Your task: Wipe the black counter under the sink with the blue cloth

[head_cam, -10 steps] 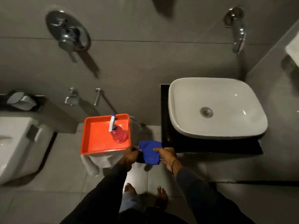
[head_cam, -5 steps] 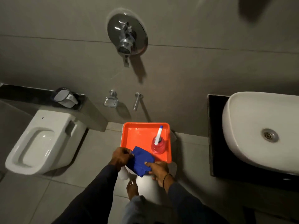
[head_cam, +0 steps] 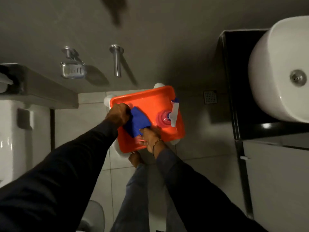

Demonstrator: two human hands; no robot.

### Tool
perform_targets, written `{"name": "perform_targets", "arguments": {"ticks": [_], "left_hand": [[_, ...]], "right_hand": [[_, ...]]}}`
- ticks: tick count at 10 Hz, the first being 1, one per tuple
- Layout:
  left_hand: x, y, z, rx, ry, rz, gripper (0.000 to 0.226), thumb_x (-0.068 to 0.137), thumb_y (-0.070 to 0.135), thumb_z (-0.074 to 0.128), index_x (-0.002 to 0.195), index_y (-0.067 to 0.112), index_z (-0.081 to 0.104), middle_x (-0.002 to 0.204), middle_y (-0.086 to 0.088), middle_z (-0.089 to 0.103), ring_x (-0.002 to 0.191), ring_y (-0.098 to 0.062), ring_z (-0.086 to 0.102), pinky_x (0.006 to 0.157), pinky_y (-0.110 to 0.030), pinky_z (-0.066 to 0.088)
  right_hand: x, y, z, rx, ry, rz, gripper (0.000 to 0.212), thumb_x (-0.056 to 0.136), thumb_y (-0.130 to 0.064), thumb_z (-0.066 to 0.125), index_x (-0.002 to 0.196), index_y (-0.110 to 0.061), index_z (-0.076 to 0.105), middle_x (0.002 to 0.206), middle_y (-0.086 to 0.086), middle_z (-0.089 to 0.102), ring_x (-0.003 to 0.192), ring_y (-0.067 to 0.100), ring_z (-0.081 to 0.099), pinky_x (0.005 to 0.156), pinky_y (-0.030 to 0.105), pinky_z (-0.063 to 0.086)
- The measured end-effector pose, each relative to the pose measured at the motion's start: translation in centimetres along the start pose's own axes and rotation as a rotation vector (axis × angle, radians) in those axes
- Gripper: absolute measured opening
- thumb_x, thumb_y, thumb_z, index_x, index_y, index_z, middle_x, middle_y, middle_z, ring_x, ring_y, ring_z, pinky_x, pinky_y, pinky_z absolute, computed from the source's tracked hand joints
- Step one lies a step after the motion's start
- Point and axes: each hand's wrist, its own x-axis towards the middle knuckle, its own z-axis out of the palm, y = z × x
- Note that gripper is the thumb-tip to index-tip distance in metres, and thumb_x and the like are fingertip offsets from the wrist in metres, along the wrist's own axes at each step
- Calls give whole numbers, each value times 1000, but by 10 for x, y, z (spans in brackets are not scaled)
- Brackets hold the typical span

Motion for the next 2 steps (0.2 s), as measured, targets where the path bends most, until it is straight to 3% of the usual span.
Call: {"name": "perform_targets", "arguments": {"ticks": [1,2], "left_hand": [[-3,1,3,-37,20,-46,39,93,5,56,131,-1,62,132,-24,65,121,-40,62,103,-42,49],[-13,5,3,-65,51,-70,46,93,4,56,139,-1,55,140,-24,60,129,-40,58,109,-43,47]], "right_hand": [[3,2,0,-19,-24,31,34,104,-11,50,136,1,55,119,16,63,116,39,69,55,30,53],[-3,5,-9,-5,12,-2,29,102,-11,53,129,-3,60,113,15,65,104,36,73,47,28,54]]}}
